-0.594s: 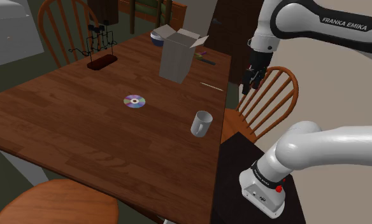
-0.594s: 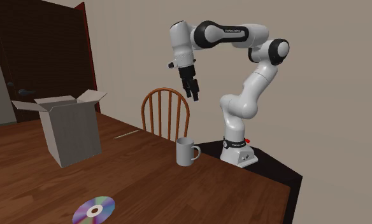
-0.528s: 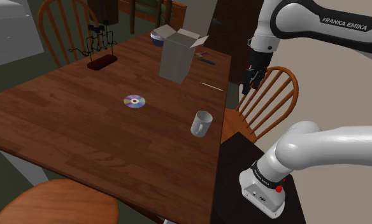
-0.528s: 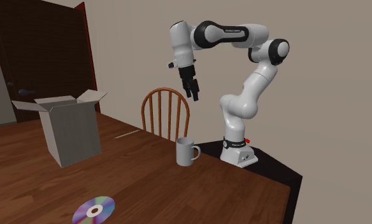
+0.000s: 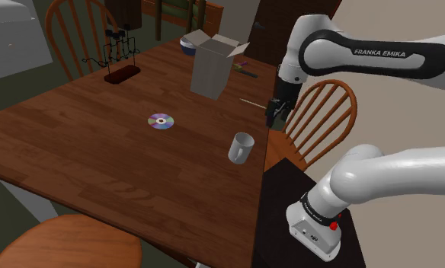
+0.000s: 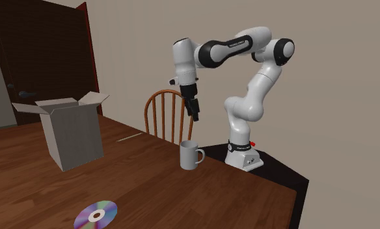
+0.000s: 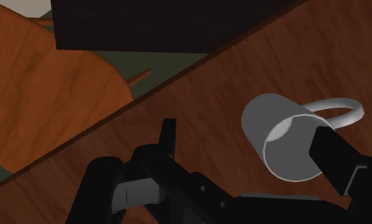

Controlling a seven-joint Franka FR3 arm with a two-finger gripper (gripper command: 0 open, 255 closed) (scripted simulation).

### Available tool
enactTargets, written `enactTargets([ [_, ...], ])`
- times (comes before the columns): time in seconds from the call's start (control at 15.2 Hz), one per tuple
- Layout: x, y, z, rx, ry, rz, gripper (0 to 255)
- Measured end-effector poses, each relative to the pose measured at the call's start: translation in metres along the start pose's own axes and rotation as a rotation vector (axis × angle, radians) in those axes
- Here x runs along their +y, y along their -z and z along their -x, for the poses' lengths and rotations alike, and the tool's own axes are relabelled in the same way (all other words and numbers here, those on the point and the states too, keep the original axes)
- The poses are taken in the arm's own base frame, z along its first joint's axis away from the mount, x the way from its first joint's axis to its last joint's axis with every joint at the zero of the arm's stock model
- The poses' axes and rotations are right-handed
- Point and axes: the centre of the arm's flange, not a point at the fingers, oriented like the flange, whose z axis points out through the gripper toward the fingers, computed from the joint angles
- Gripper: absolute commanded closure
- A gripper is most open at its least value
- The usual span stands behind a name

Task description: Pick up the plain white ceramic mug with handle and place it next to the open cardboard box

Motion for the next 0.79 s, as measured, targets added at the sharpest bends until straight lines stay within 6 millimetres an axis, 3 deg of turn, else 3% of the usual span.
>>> enactTargets([
  [0.46,-0.039,-0.066,-0.035,0.072,-0.049,-0.026,0],
  [0.79,-0.044,-0.096,-0.043,0.083,-0.056,-0.031,0],
])
